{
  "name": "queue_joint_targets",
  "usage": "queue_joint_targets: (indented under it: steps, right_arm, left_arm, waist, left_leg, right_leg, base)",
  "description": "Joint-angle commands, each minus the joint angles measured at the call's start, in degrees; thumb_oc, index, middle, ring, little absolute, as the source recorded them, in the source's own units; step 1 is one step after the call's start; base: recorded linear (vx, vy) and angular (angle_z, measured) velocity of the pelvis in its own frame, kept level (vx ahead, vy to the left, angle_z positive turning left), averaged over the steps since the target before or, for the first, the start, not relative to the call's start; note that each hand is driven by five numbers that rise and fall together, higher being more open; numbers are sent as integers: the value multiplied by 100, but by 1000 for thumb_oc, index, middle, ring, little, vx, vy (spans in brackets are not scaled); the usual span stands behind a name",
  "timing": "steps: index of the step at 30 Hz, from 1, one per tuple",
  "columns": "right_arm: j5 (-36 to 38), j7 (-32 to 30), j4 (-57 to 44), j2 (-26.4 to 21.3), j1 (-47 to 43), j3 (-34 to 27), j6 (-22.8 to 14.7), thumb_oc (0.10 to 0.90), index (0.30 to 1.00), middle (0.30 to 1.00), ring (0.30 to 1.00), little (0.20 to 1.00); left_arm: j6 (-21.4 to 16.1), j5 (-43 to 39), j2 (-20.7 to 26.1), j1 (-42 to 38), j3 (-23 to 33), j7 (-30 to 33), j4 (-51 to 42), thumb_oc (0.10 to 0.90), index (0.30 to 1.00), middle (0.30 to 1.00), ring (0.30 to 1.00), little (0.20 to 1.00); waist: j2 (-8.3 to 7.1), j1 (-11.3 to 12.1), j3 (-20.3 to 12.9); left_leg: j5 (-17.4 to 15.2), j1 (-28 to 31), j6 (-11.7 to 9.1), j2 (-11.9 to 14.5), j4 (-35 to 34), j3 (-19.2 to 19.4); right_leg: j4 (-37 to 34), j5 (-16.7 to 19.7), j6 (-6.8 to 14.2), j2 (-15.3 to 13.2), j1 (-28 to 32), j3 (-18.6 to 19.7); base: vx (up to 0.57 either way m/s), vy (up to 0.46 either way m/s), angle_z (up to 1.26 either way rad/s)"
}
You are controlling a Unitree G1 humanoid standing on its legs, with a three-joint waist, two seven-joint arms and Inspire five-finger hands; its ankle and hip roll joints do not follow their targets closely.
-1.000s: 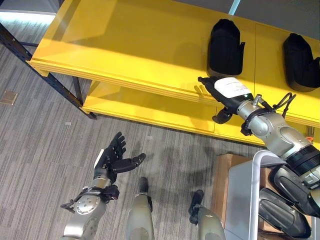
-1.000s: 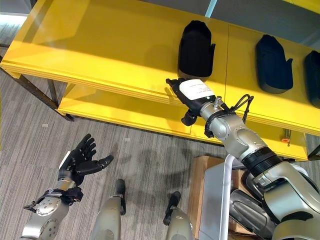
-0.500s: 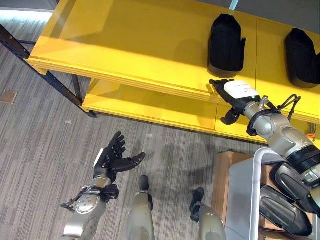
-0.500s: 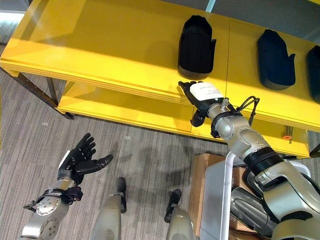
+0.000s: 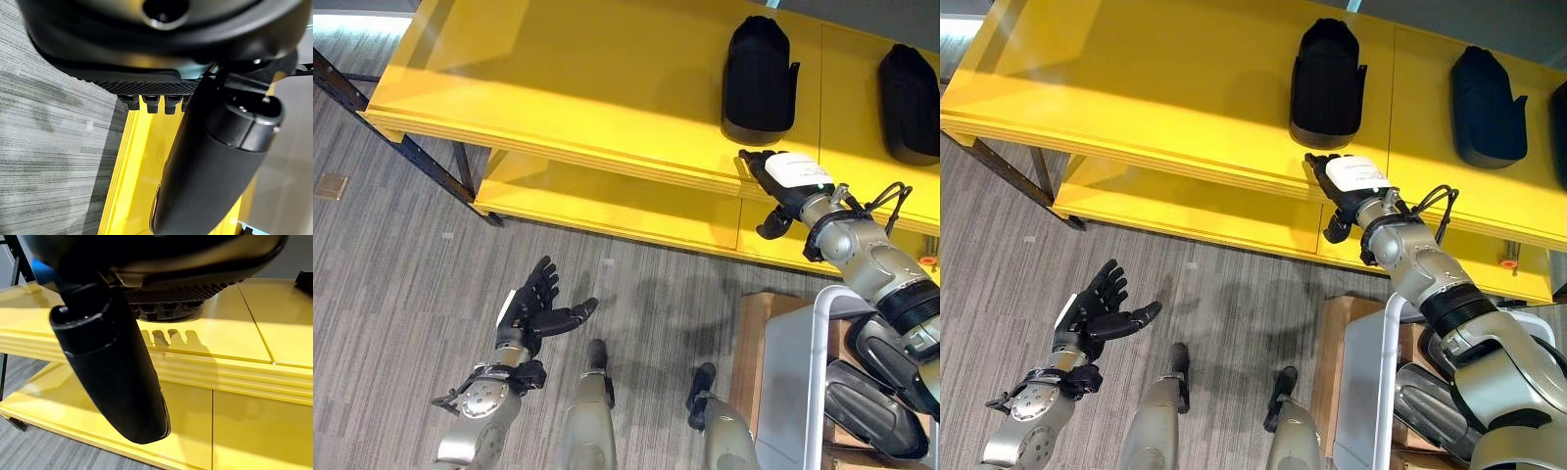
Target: Move parts from the plastic box to the shelf.
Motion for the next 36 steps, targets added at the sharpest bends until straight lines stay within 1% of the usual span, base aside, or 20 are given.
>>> queue_joint_targets:
  steps: [1,13,36]
  right_arm:
    - [130,-471,136,-99,-1060,-56,-25,900,1000,1000,1000,1000]
    - [162,-600,558,-26,-1587,178,10,900,1000,1000,1000,1000]
    - [116,-699,1116,187,-2091,444,72,900,1000,1000,1000,1000]
  left_arm:
    - [-633,-50,279,37,180,-62,-654,900,1000,1000,1000,1000]
    - [-674,-130,320,37,154,-65,-672,900,1000,1000,1000,1000]
    - [-745,-222,332,21,162,-12,-683,900,1000,1000,1000,1000]
  waist:
    - [-124,78,-274]
    - [-101,111,-220]
    - [-25,176,-175]
  left_leg:
    - [-515,91,-47,203,325,-99]
    - [-495,13,-64,243,365,-107]
    - [-474,-93,-69,246,390,-172]
  right_leg:
    - [265,-189,22,-54,-98,136]
    - [359,-218,-4,-26,-222,130]
    - [494,-274,-28,-8,-350,88]
  base:
    - [0,0,0]
    - [0,0,0]
    - [0,-1,1]
